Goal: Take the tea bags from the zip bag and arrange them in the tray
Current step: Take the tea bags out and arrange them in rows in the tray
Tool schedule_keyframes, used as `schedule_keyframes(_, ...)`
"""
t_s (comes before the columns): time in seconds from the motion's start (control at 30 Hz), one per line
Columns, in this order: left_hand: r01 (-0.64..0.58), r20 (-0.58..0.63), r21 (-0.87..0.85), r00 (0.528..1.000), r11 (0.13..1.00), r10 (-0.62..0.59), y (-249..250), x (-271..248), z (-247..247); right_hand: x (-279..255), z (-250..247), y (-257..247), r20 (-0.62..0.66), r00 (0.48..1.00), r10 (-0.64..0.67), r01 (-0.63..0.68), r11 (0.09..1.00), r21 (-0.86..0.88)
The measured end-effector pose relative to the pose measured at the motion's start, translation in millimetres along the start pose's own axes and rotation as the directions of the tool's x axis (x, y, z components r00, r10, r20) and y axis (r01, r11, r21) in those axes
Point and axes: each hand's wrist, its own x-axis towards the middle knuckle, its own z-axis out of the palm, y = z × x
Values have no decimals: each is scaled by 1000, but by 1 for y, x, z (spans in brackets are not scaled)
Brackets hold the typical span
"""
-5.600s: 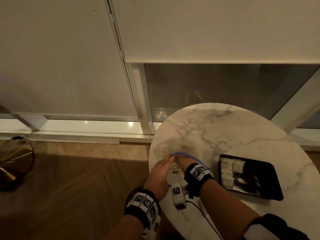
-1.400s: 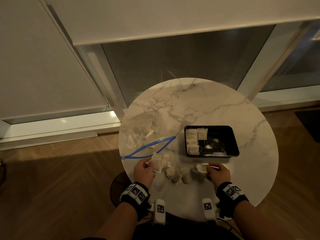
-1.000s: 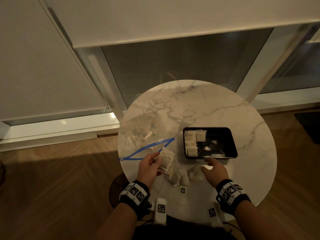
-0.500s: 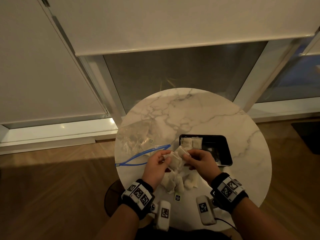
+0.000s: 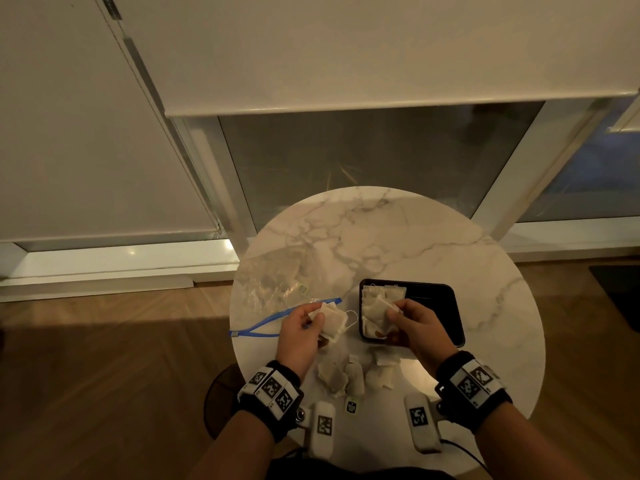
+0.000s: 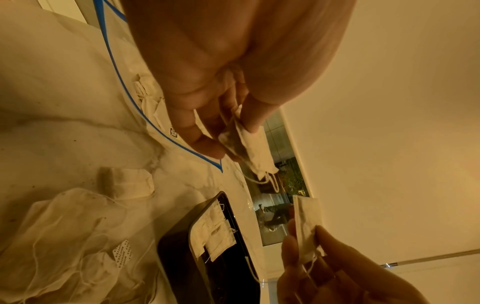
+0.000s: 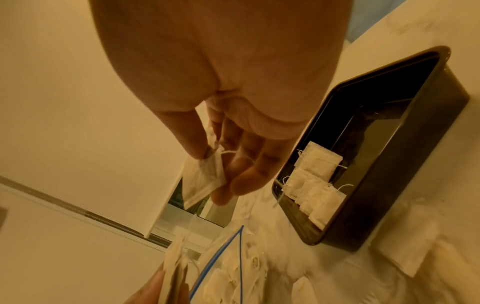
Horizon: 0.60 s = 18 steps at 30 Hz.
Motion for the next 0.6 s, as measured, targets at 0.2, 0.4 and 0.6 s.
schedule_keyframes(0.2, 50, -61, -56, 997, 997, -53, -2, 7, 0, 26, -29, 8, -205, 977, -67, 14, 969, -247)
schedule_keyframes(0.4, 39, -98, -93, 994, 995, -48, -3, 14, 2, 56, -67, 28, -318, 948, -23, -112, 911, -397)
schedule_keyframes(0.6, 37, -104, -74, 994, 997, -44, -3, 21, 6, 97, -81, 51, -315, 948, 41, -228, 777, -586)
